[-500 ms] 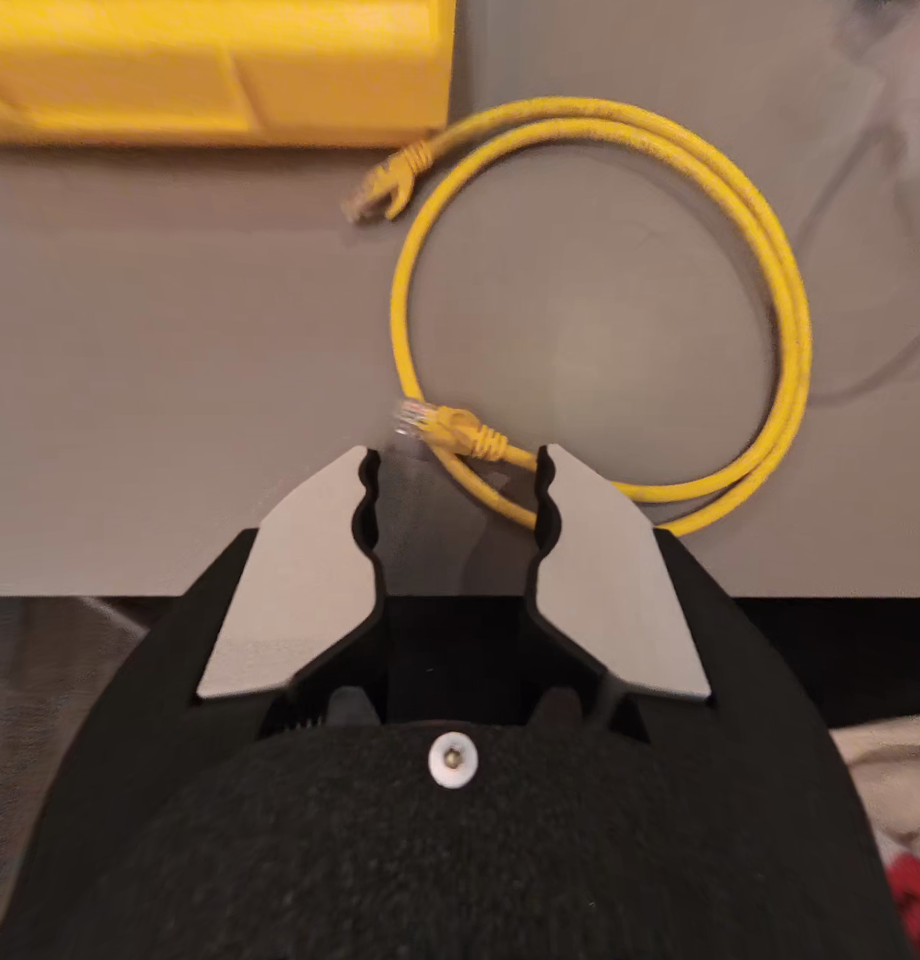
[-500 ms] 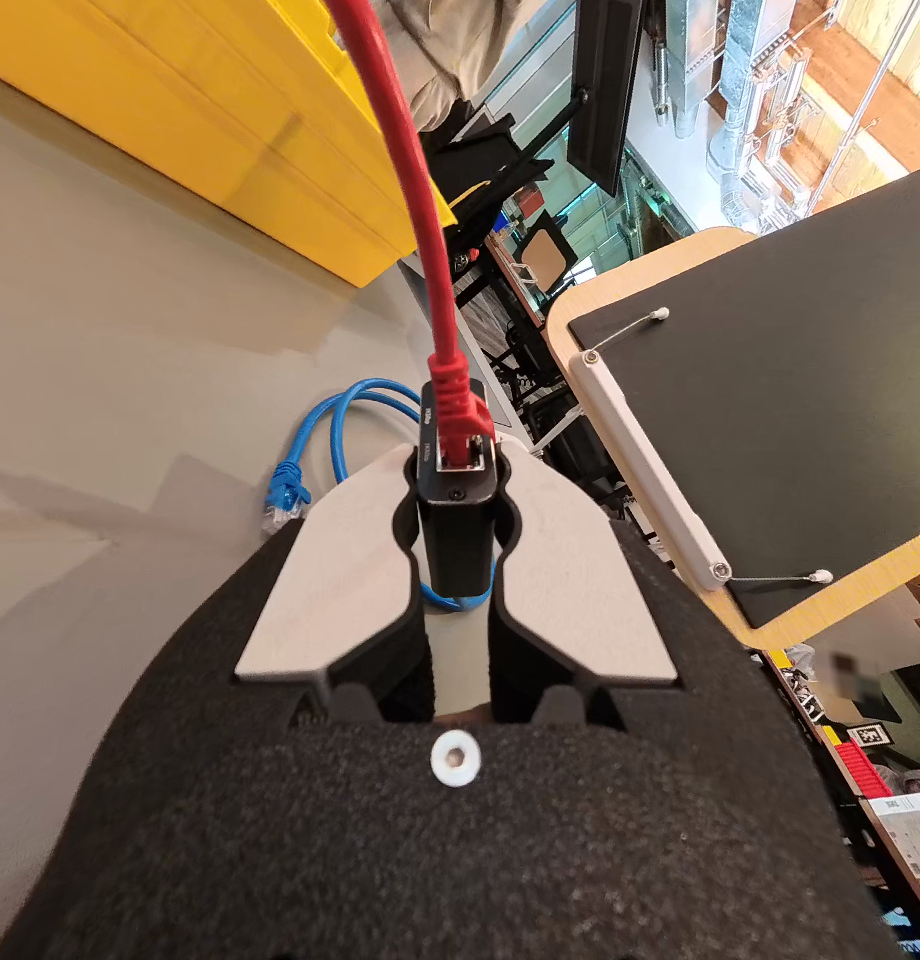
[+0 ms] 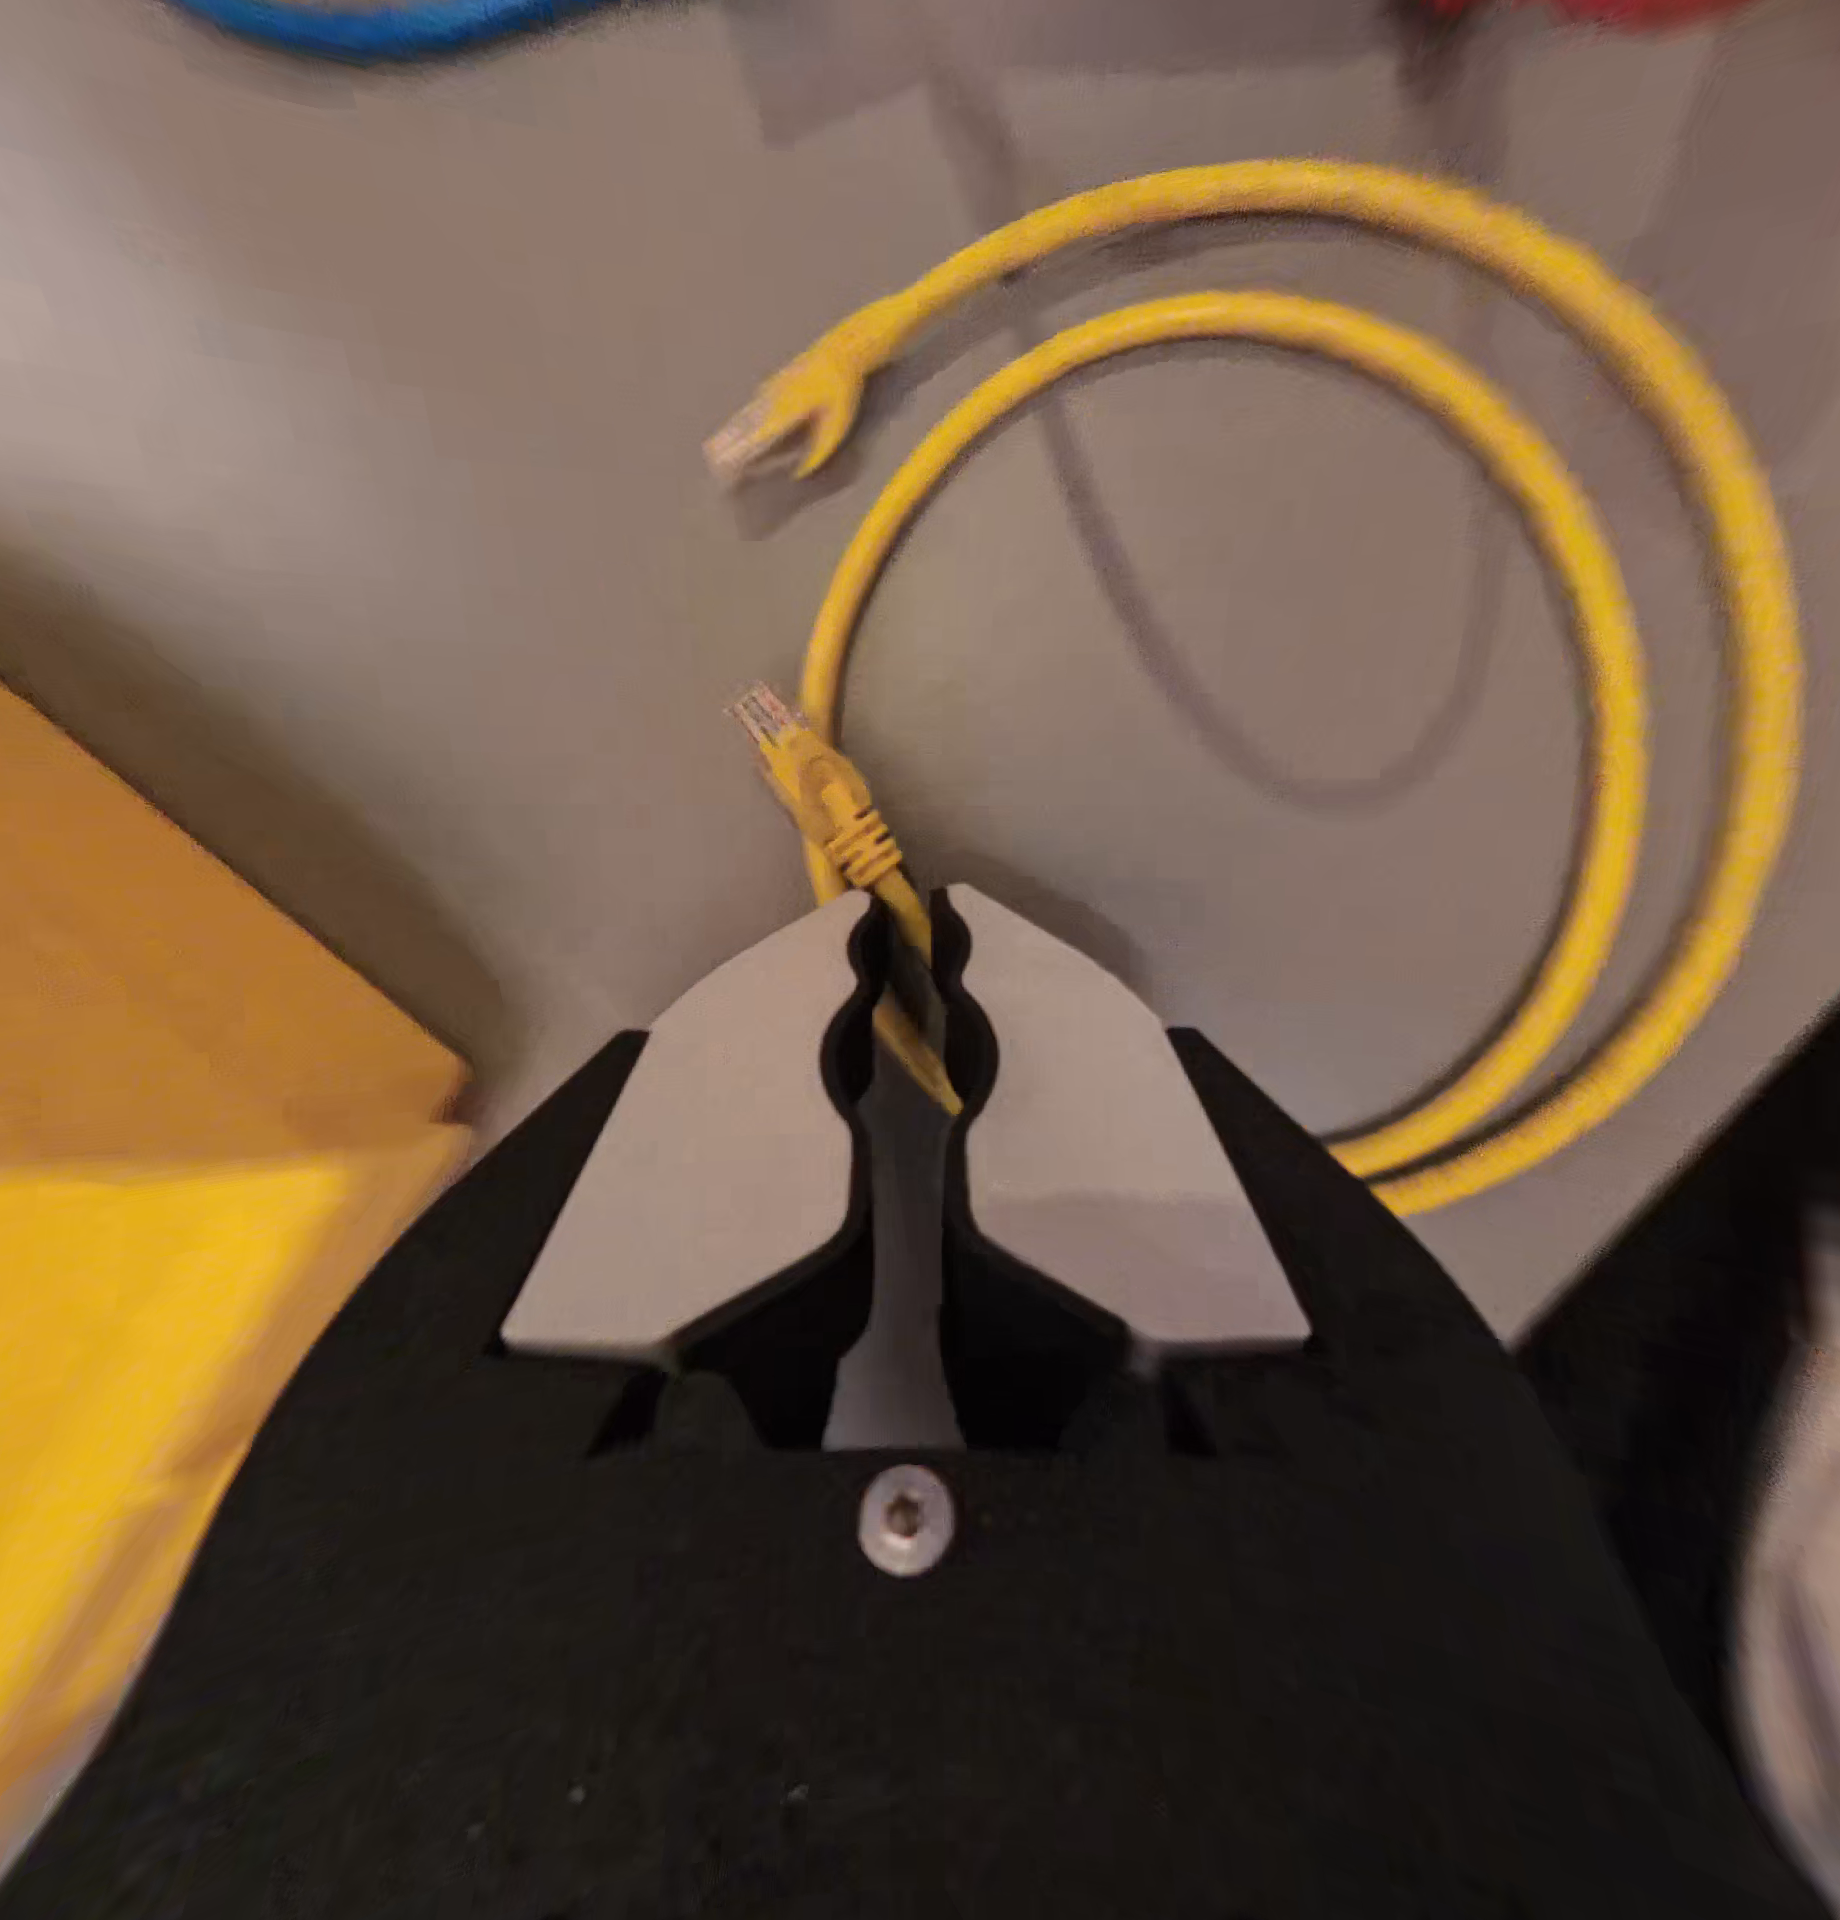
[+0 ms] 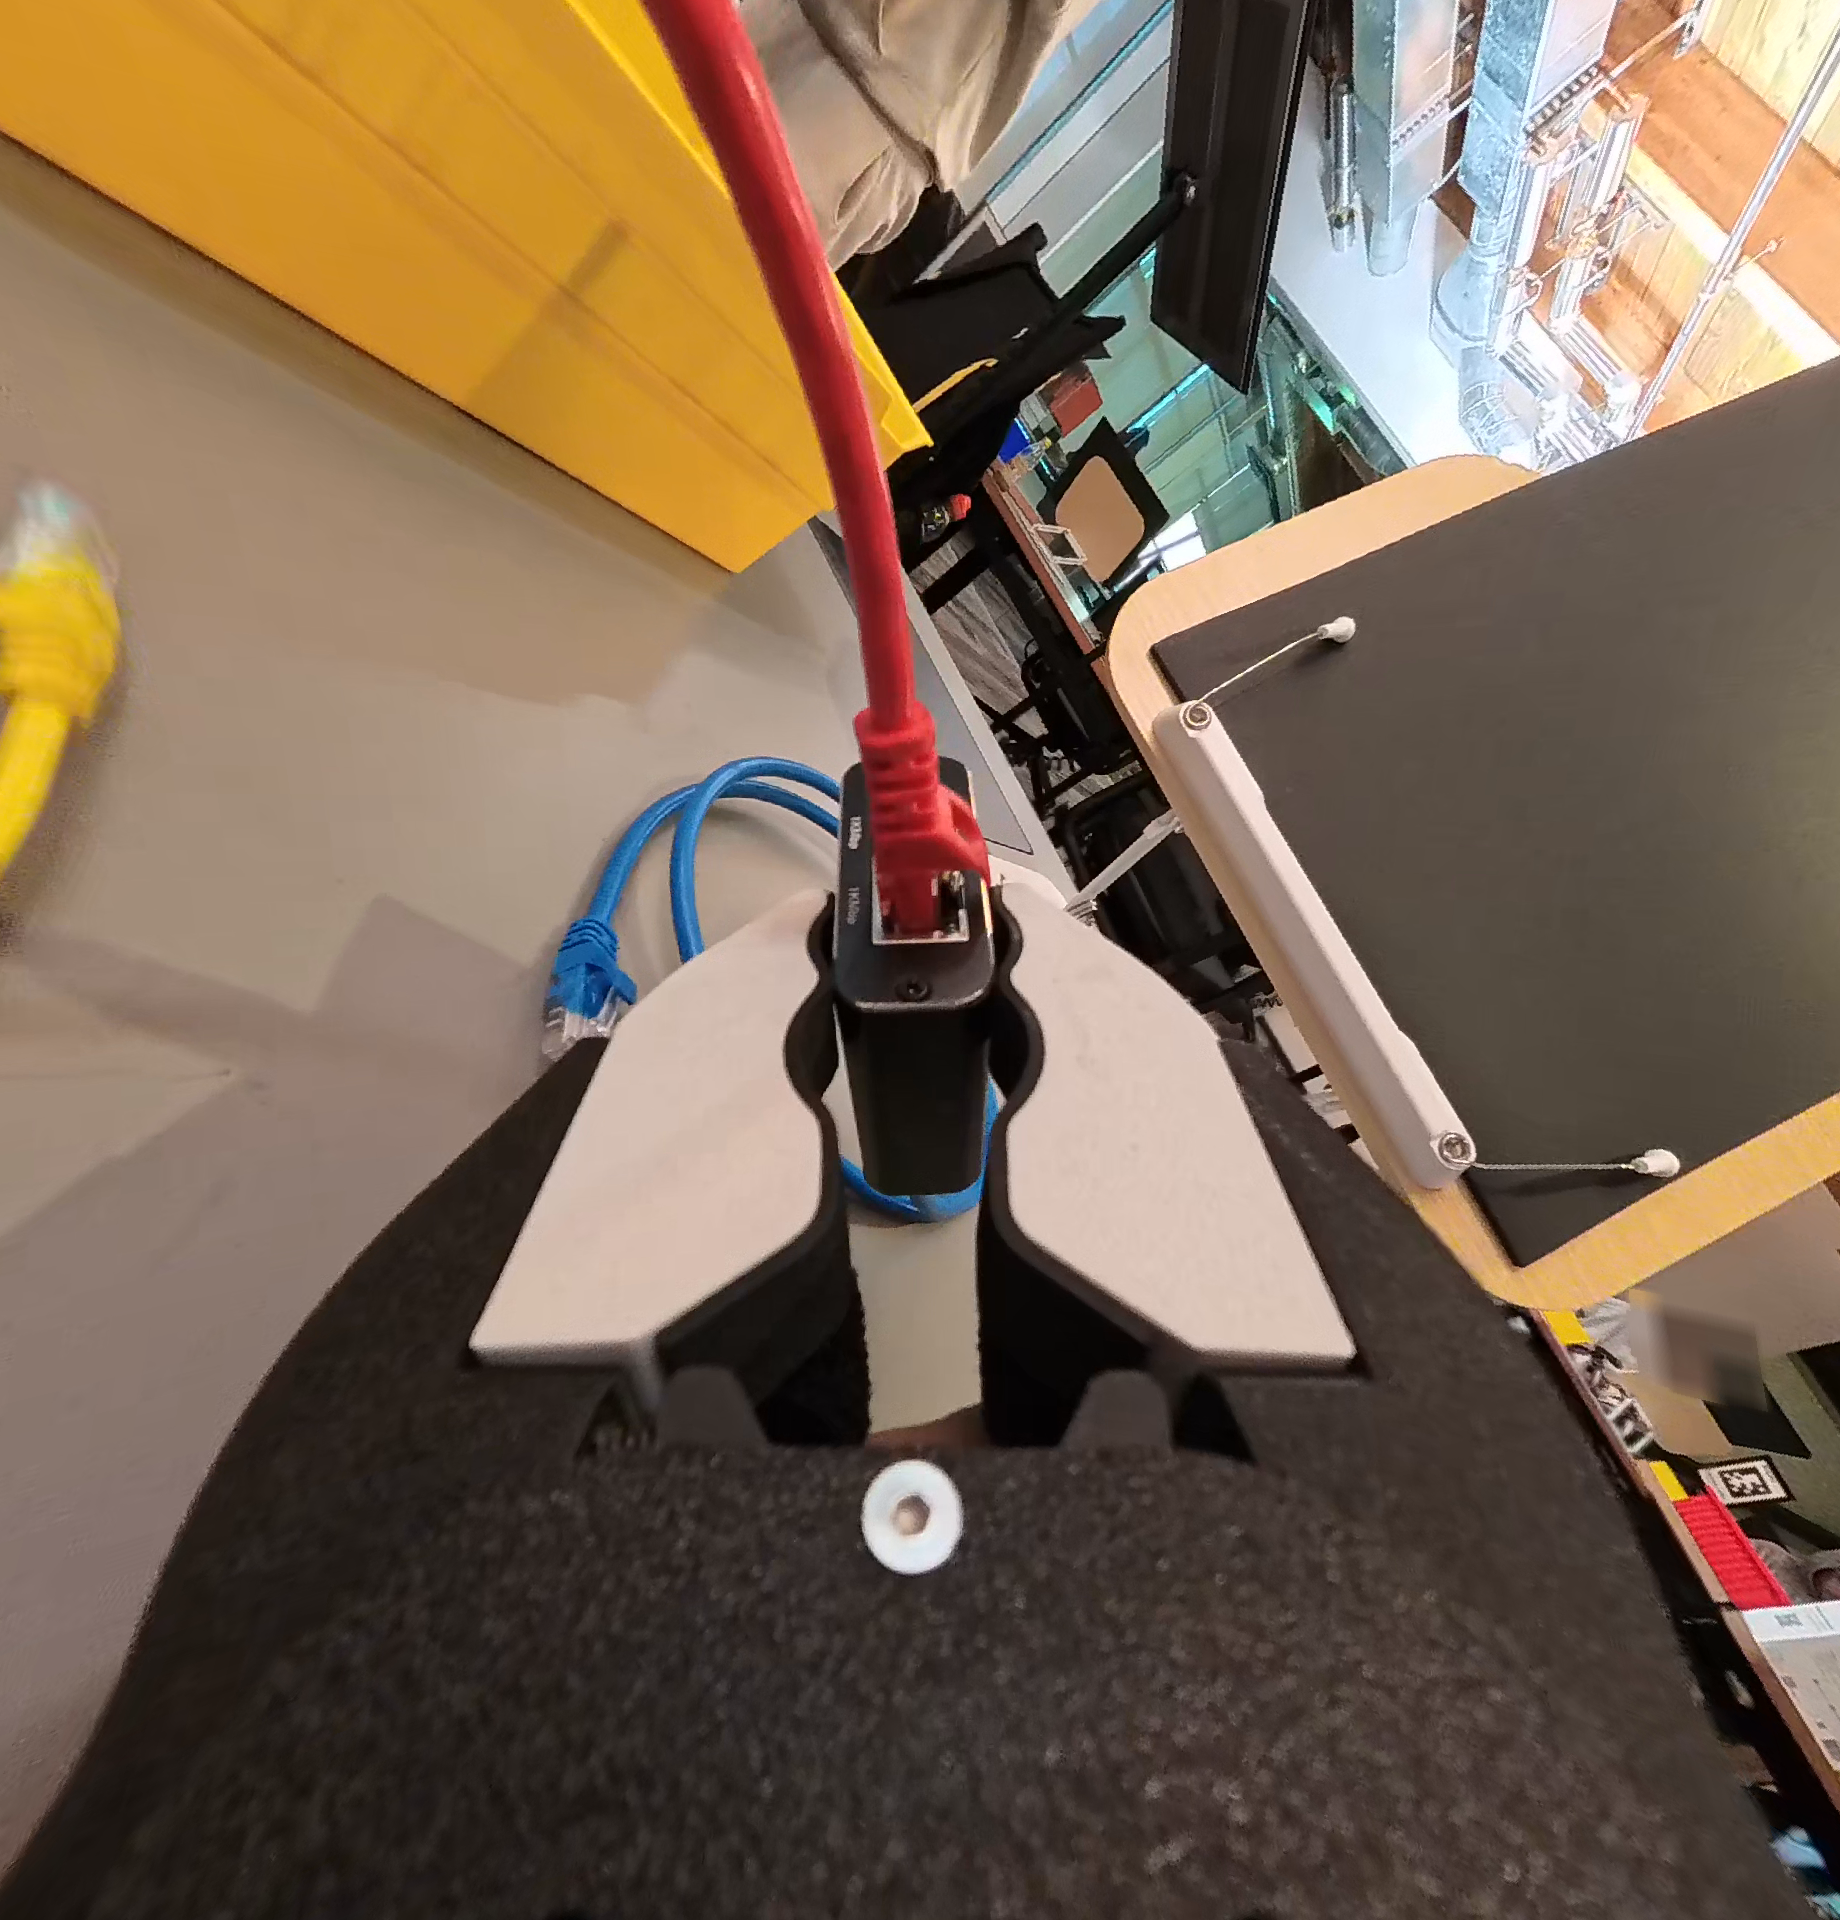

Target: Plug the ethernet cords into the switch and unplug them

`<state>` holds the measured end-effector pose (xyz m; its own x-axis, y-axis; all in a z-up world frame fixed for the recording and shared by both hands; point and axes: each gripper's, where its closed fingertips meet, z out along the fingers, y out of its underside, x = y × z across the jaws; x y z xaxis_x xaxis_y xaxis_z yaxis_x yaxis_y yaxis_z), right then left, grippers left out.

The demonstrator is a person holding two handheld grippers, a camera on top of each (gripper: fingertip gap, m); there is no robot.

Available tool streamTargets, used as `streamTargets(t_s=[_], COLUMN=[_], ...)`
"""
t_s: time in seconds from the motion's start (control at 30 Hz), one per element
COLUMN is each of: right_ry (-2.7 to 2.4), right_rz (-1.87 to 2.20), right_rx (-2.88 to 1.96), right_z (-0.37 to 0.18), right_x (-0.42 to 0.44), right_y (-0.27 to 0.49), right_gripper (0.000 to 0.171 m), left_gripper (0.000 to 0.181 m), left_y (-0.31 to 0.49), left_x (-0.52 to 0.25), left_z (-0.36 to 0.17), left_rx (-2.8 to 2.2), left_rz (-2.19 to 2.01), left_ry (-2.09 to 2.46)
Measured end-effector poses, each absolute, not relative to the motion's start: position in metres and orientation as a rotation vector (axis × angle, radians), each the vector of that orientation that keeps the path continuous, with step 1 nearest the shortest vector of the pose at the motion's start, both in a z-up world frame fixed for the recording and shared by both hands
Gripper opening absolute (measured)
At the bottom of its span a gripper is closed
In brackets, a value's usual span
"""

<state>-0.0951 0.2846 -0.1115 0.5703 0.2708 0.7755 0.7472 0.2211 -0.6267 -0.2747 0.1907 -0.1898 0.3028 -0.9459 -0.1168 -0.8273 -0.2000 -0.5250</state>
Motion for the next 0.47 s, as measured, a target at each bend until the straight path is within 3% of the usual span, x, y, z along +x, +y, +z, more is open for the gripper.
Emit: streamTargets(t_s=[0.1, 0.27, 0.47], right_ry=[-0.966, -0.973, -0.976], right_rz=[-0.415, -0.418, -0.412], right_rx=[-1.354, -1.351, -1.352], right_z=[-0.112, -0.112, -0.113], right_x=[-0.095, -0.096, -0.097], right_y=[0.285, 0.285, 0.286], right_gripper=[0.024, 0.024, 0.024], left_gripper=[0.008, 0.027, 0.031], left_y=[0.208, 0.209, 0.207], left_x=[-0.281, -0.279, -0.293], left_z=[-0.186, -0.164, -0.184], left_rx=[-2.026, -2.079, -2.061], left_rz=[-0.199, -0.344, -0.31], left_ry=[1.711, 1.38, 1.242])
